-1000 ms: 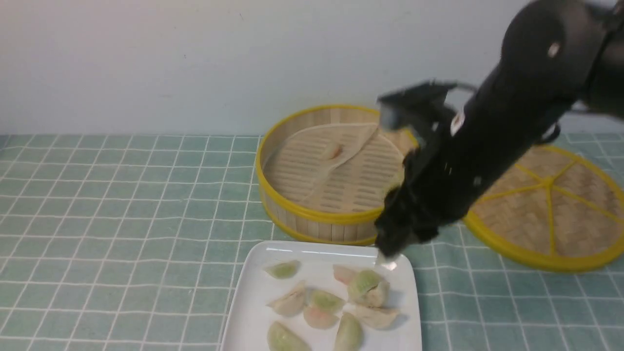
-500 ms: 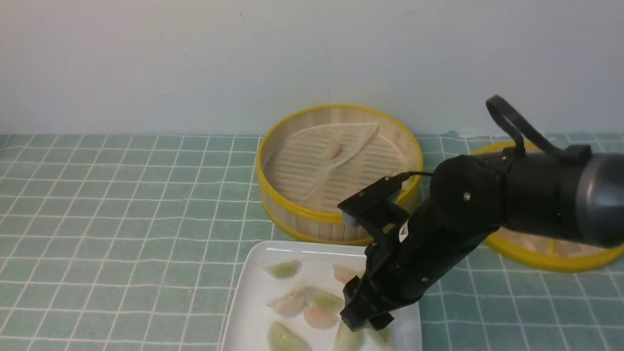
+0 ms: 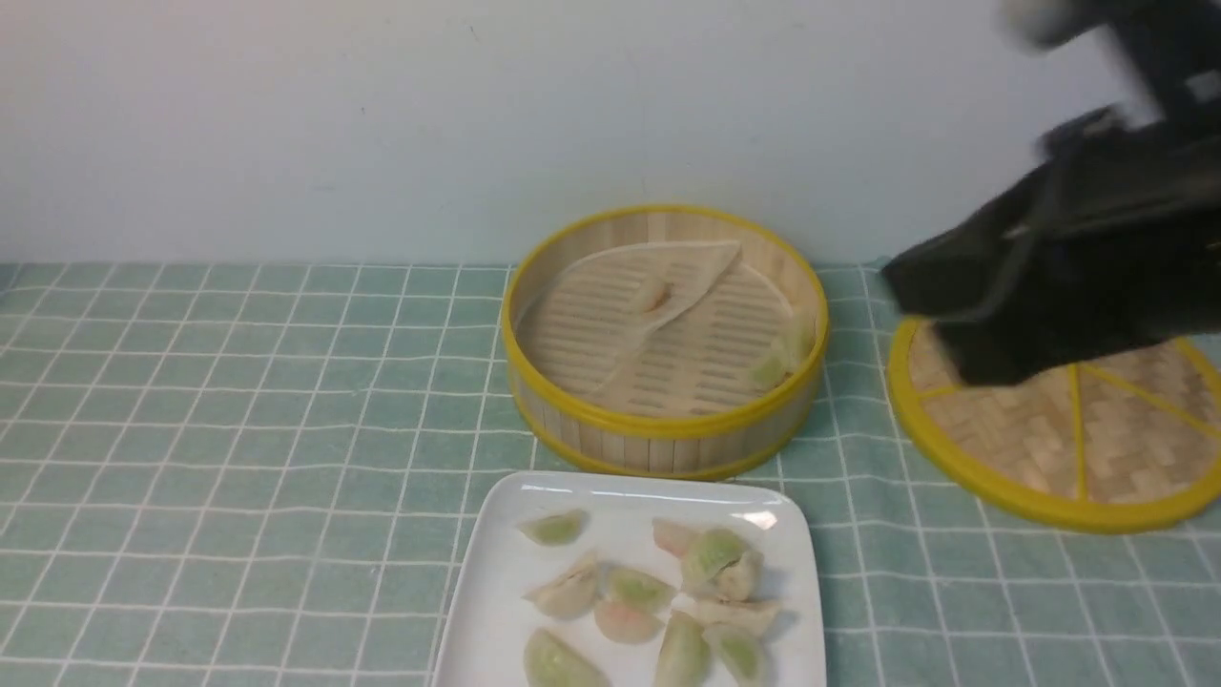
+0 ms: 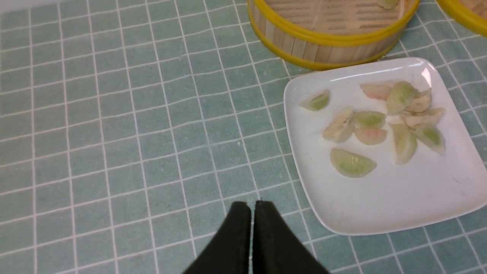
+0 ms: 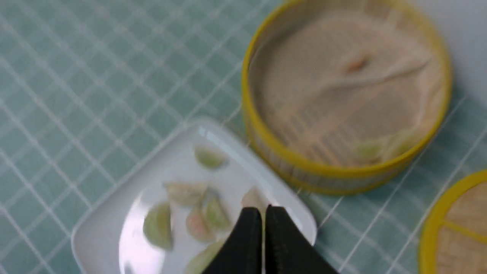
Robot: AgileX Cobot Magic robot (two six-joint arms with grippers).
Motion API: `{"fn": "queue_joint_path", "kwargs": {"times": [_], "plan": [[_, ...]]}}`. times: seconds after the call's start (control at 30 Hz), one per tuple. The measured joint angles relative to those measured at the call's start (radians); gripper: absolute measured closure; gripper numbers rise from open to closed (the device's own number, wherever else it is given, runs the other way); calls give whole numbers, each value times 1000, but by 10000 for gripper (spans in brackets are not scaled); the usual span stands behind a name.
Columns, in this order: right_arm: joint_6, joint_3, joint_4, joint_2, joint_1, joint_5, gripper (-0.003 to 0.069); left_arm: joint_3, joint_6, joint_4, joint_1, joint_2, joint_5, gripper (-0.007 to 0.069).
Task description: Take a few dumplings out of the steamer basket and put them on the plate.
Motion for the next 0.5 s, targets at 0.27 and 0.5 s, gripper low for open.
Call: {"fn": "queue_joint_path", "kwargs": {"times": [0.27,0.5], "plan": [[172,380,-162,-637,0,-312,672,0,0,0,0,0,-76,631],[408,714,-408,-986,0,-489,672,0,0,-1,0,0,-167,631]]}}
